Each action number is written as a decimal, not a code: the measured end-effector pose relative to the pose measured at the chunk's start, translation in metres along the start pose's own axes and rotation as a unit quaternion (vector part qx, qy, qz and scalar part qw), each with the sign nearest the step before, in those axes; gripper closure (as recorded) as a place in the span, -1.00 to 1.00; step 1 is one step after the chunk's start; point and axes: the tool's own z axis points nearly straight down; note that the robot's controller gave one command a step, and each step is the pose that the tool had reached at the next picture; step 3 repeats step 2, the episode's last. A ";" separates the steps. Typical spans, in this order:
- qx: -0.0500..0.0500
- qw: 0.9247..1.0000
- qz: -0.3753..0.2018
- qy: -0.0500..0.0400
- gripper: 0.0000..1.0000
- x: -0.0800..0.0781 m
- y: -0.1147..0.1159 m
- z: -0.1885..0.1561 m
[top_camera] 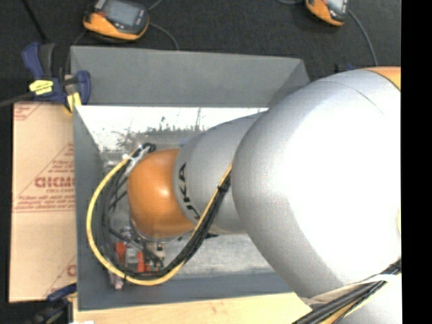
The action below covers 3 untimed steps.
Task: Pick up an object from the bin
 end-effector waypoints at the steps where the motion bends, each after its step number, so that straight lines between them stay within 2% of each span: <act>1: 0.002 1.000 0.022 0.002 1.00 -0.015 -0.027 -0.083; 2: 0.001 1.000 0.018 0.001 1.00 -0.033 -0.005 -0.182; 3: 0.001 1.000 0.018 0.001 1.00 -0.033 -0.005 -0.182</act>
Offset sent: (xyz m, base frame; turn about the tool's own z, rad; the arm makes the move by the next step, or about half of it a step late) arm 0.0105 -0.0261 0.0782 0.0386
